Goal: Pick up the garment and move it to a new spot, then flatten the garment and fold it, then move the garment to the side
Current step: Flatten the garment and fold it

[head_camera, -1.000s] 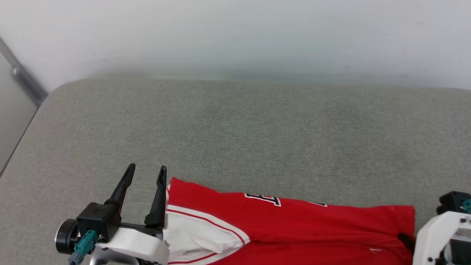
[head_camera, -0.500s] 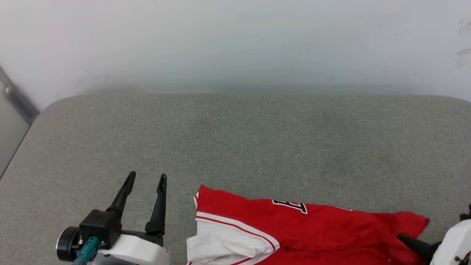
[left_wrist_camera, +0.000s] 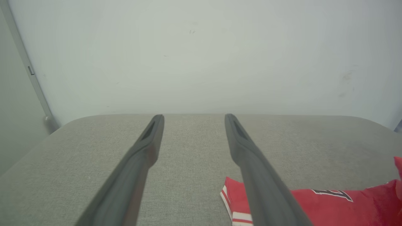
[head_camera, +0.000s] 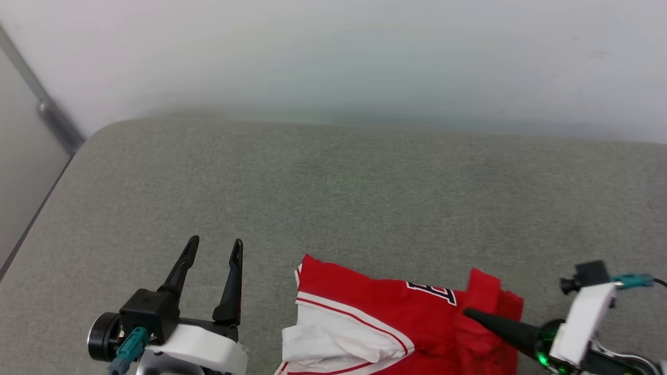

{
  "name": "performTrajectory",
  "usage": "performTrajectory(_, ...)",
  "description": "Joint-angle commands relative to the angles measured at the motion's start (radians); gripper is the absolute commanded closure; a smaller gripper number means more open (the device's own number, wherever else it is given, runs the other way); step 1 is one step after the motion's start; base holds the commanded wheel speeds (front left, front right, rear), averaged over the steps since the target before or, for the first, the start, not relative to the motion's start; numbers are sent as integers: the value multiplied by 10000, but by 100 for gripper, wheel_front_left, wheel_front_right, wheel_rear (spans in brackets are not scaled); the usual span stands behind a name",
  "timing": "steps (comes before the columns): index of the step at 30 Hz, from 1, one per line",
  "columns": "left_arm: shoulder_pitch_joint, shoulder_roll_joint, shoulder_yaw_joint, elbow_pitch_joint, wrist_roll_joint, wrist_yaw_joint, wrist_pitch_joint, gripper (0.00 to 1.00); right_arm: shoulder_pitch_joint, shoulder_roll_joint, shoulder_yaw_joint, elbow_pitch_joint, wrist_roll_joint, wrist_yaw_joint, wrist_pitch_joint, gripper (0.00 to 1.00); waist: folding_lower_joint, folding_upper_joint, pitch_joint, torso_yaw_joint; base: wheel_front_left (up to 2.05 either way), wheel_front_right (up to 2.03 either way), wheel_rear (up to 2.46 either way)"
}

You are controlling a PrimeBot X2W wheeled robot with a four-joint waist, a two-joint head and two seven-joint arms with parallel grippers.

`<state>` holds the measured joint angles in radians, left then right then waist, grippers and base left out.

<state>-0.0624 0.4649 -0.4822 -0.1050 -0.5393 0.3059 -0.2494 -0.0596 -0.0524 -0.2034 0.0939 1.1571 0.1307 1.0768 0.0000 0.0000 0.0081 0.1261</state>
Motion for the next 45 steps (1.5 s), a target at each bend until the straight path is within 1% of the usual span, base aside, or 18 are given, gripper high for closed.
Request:
performTrajectory(1,-183,-62,-12,45,51,-51,-32,0,-273,34,431,153,312,-2,-203,100,0,0,165,206,0,0,0)
performTrajectory(10,-1002,-553,-165,336,220,-451,-105,0,-1350,27,3102,1106,1531,0,-1777,100,0,0,1056,1055,0,0,0)
performTrajectory(11,-1115,-629,-123,429,263,-507,-123,0,-1577,29,3639,1243,1732,0,-2008,100,0,0,1217,1114,0,0,0)
performTrajectory(13,-1161,-669,-104,468,277,-544,-133,0,-1699,28,3868,1298,1780,0,-2157,100,0,0,1282,1136,0,0,0)
performTrajectory(19,-1333,-916,1,621,394,-675,-163,0,-2291,24,4951,1896,1657,0,-3318,100,0,0,1652,1177,0,0,0)
performTrajectory(20,-1359,-958,24,646,417,-697,-166,0,-2360,25,5120,2013,1634,0,-3493,92,0,0,1693,1170,0,0,0)
performTrajectory(21,-1379,-996,44,674,428,-741,-168,0,-2409,25,5268,2142,1575,0,-3642,72,0,0,1718,1162,0,0,0)
performTrajectory(22,-1388,-1036,64,701,447,-757,-170,0,-2452,25,5434,2288,1507,0,-3758,59,0,0,1732,1148,0,0,0)
performTrajectory(23,-1391,-1079,86,717,460,-790,-172,0,-2489,25,5564,2385,1466,0,-3894,24,0,0,1748,1132,0,0,0)
performTrajectory(24,-1389,-1116,105,741,493,-830,-173,0,-2543,24,5661,2473,1458,0,-4041,0,0,0,1761,1117,0,0,0)
performTrajectory(28,-1394,-1210,229,833,588,-947,-175,0,-2678,26,6034,2616,1458,0,-4444,0,0,0,1751,1054,0,0,0)
performTrajectory(31,-1349,-1258,274,918,694,-1027,-177,0,-2791,-83,6273,2312,1235,0,-4781,0,0,0,1671,991,0,0,0)
performTrajectory(32,-1247,-1300,343,983,743,-1076,-177,0,-2861,-380,6514,1840,640,0,-5469,0,0,0,1534,902,0,0,0)
performTrajectory(33,-1138,-1326,417,1019,813,-1086,-178,0,-2933,-919,6606,1620,-621,0,-6627,0,0,0,1371,792,0,0,0)
performTrajectory(36,-1044,-1343,486,1055,855,-1060,-177,0,-2826,-1292,6445,1627,-1881,0,-7712,0,0,0,1195,645,0,0,0)
performTrajectory(39,-897,-1338,573,1054,910,-967,-177,0,-2597,-1695,5864,1777,-3241,0,-8621,0,0,0,1053,436,0,0,0)
performTrajectory(42,-778,-1347,699,1054,913,-964,-177,0,-2242,-1751,4946,1779,-4365,0,-9269,0,0,0,908,198,0,0,0)
performTrajectory(45,-578,-1318,851,1118,841,-932,-177,0,-1739,-1769,3926,1634,-5406,0,-9501,0,0,0,681,-65,0,0,0)
